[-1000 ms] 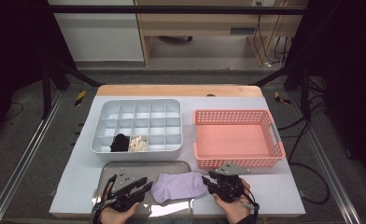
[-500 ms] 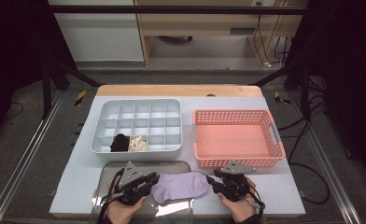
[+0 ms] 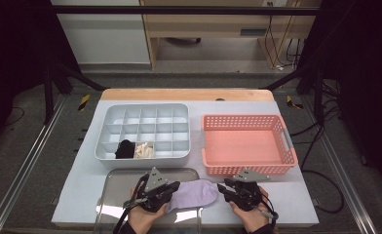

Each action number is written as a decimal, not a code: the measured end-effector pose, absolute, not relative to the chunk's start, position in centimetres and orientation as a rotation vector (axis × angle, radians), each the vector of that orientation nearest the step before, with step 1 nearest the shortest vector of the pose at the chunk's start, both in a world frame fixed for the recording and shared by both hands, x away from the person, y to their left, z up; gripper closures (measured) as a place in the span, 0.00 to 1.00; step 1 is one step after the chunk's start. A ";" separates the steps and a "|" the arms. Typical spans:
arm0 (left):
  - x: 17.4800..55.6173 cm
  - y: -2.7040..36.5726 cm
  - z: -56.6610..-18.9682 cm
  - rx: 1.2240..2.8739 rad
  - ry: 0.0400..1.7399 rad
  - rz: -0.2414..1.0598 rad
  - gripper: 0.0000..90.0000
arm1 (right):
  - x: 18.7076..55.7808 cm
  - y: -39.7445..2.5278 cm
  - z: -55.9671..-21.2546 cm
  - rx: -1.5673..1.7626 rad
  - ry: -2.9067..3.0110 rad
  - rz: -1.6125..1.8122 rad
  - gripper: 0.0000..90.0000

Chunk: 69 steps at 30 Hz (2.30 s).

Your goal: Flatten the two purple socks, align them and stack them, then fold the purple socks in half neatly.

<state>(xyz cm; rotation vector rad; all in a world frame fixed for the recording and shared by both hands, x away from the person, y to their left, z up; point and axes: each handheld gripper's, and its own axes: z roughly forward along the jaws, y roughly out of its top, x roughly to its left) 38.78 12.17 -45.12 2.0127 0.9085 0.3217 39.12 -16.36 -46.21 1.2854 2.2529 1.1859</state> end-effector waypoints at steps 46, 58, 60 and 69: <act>38.6 10.1 -47.7 2.124 0.876 0.256 0.99 | 38.4 -13.8 -44.9 1.241 2.329 1.280 0.94; 38.7 9.9 -47.4 2.132 0.879 0.258 0.99 | 38.4 -11.9 -43.8 1.161 2.383 1.311 0.94; 38.7 10.5 -46.8 2.108 0.884 0.264 0.99 | 38.4 -11.8 -43.8 1.158 2.385 1.303 0.94; 37.9 16.5 -44.8 2.037 0.977 0.369 0.99 | 38.5 -12.1 -43.5 1.162 2.375 1.268 0.94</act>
